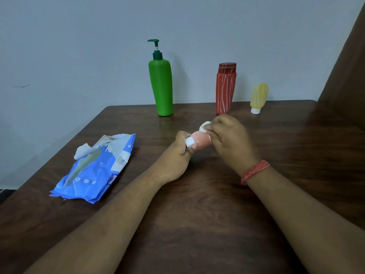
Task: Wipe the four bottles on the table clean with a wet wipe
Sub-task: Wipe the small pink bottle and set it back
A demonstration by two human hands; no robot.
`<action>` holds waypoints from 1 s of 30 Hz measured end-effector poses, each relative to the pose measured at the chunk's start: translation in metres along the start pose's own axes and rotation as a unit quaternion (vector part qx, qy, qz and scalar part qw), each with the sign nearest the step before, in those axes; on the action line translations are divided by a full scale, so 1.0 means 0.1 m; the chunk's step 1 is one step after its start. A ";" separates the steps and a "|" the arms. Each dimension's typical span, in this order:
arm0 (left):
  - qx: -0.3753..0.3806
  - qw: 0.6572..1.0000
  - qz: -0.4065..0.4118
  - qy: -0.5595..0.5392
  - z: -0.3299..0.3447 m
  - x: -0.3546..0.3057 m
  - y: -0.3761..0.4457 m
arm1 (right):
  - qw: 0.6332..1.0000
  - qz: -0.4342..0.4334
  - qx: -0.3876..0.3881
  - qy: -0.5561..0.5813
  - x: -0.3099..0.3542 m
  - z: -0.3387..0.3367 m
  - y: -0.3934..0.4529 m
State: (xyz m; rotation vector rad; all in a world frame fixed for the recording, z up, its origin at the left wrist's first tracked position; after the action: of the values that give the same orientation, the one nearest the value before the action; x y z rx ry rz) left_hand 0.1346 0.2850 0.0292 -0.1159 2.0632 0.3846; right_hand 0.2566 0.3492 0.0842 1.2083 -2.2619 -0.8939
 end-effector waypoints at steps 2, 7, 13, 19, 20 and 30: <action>0.003 1.000 0.001 -0.011 0.00 -0.01 0.00 | 0.997 -0.060 0.029 0.026 0.17 0.03 -0.03; -0.002 1.000 0.004 -0.008 0.00 -0.04 0.00 | 0.999 -0.026 0.000 -0.023 0.08 -0.02 0.02; -0.027 0.998 -0.018 -0.057 -0.08 0.02 0.00 | 0.992 -0.115 0.043 0.009 0.29 0.03 -0.06; -0.019 0.994 -0.022 -0.105 -0.06 0.06 0.00 | 0.998 -0.045 -0.018 0.028 0.12 -0.05 -0.04; -0.024 0.992 -0.018 -0.121 -0.08 0.08 0.00 | 0.997 -0.068 -0.004 0.035 0.20 -0.03 -0.06; -0.044 0.924 -0.038 -0.377 0.00 0.08 0.00 | 0.997 -0.034 -0.064 0.030 0.16 -0.11 -0.05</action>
State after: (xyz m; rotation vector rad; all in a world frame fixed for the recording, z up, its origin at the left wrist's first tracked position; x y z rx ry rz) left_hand 0.1306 0.2855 0.0223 -0.0839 1.2751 0.3953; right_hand 0.2582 0.3300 0.0892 1.2438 -2.0945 -0.9988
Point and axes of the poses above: each hand's wrist, its own y-axis towards the middle knuckle, its own z-axis out of the palm, x = y × z, the point moved 8 cm from there along y, towards the middle knuckle, and after that the axes turned 15 degrees about -y, right-handed, at the moved point
